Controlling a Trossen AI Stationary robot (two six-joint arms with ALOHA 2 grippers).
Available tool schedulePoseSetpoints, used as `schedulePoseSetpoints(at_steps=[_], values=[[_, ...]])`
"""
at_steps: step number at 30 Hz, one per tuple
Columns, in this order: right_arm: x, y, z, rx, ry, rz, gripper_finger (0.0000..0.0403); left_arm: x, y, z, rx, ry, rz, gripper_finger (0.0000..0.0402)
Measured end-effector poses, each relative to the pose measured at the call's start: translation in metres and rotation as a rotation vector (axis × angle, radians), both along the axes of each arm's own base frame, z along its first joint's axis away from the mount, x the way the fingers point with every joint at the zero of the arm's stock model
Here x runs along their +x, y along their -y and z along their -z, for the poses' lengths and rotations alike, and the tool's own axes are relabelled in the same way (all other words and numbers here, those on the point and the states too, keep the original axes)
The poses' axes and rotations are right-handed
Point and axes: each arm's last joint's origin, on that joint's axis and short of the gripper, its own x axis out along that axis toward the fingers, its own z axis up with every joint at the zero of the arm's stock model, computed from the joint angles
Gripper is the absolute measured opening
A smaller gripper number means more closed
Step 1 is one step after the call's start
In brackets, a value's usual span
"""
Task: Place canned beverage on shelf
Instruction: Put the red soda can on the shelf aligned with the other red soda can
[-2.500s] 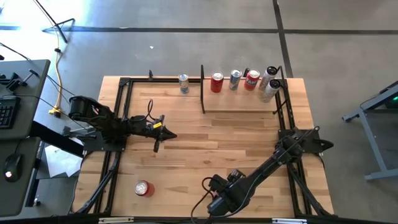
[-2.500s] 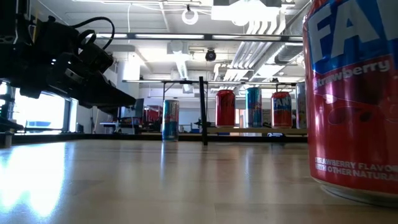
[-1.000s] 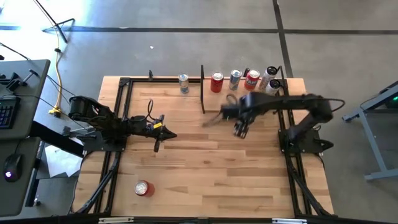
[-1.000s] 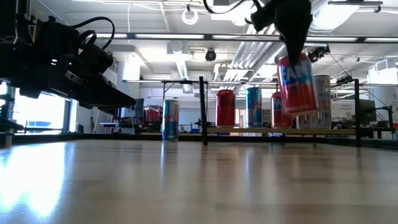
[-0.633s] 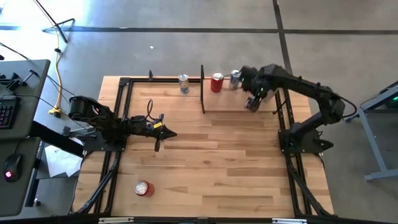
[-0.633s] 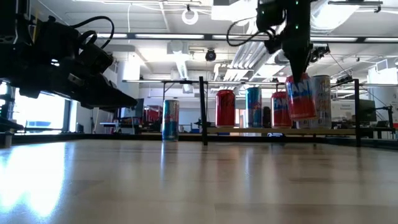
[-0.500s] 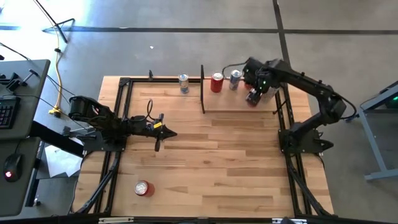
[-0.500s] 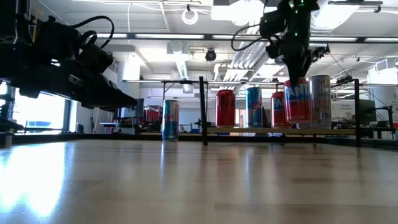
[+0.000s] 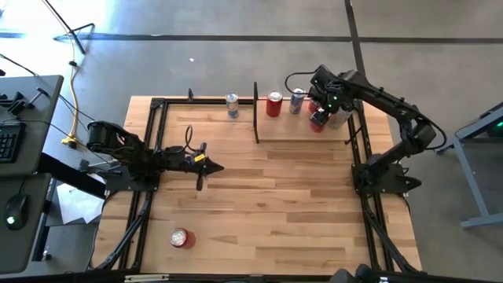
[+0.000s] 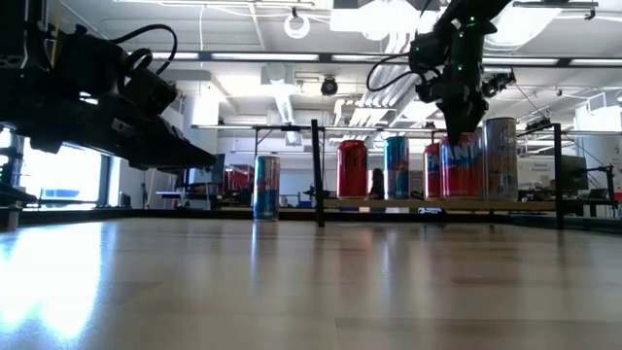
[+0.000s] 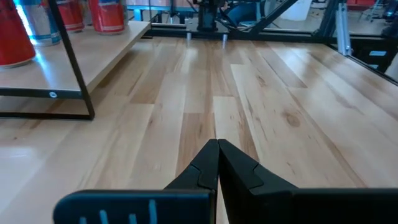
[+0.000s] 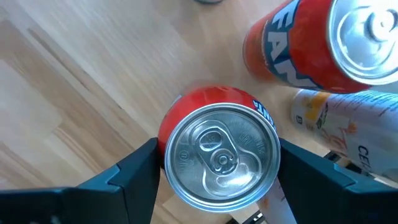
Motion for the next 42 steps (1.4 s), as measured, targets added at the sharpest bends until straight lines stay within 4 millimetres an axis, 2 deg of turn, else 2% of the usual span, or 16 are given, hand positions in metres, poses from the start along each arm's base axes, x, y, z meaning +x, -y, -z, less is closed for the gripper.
schedulePoseSetpoints(at_steps=[5,10,13,42], values=[[0.005,0.005,0.006,0.015,-0.017,-0.01,0.0271,0.0,-0.001,0.0,0.004,-0.001,-0.018,0.0],[0.005,0.006,0.007,-0.006,-0.018,0.023,0.0315,0.0,-0.001,0.0,-0.01,-0.001,-0.021,0.0],[0.005,0.006,0.009,-0.02,-0.046,0.044,0.0328,0.0,-0.001,0.0,-0.014,-0.001,-0.021,0.0],[0.014,-0.006,0.007,-0.052,-0.08,-0.001,0.0335,0.006,-0.001,-0.004,-0.013,0.022,-0.018,0.0]])
